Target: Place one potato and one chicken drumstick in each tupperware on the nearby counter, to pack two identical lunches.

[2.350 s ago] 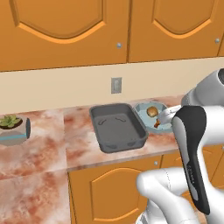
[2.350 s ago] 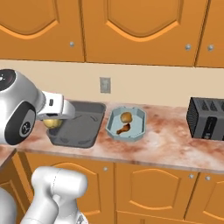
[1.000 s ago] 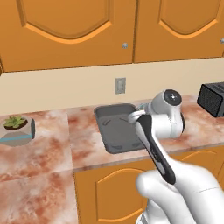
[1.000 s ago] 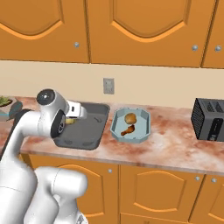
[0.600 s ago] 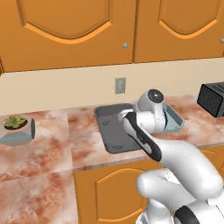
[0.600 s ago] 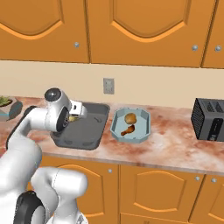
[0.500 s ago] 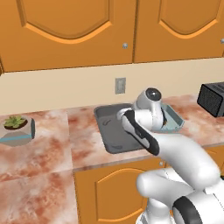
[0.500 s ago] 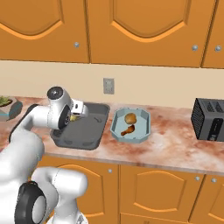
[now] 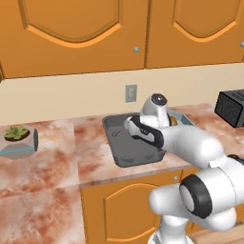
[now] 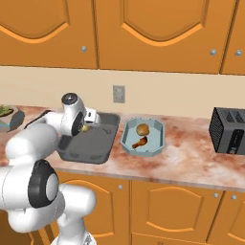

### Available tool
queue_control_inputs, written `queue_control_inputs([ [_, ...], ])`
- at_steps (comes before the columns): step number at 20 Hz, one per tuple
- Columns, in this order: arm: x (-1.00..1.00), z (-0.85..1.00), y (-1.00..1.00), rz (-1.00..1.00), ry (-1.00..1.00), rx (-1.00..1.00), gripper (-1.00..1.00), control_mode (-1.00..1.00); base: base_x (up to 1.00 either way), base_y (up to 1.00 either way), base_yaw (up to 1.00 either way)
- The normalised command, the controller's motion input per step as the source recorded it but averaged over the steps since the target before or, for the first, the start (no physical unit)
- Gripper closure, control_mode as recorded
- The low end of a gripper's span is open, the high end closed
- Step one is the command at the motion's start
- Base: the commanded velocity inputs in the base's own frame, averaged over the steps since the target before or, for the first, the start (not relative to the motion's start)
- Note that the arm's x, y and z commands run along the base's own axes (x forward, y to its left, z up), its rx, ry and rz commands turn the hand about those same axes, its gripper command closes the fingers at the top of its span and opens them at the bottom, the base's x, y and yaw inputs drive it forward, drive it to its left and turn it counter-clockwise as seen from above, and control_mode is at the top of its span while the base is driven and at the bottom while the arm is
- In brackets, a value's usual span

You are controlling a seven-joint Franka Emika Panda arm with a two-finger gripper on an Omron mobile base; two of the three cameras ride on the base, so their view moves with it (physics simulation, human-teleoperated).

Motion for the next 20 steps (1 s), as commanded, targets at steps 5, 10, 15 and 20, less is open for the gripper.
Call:
queue_control_inputs([
  [5,0.04,-0.43,0.0,0.0,0.0,0.0,1.0,-1.0,0.0,0.0,0.0],
  [10,0.18,-0.23,0.0,0.0,0.0,0.0,1.0,-1.0,0.0,0.0,0.0],
  [15,0.46,-0.15,0.0,0.0,0.0,0.0,1.0,-1.0,0.0,0.0,0.0],
  [20,0.43,-0.22,0.01,0.0,0.0,0.0,1.0,-1.0,0.0,0.0,0.0],
])
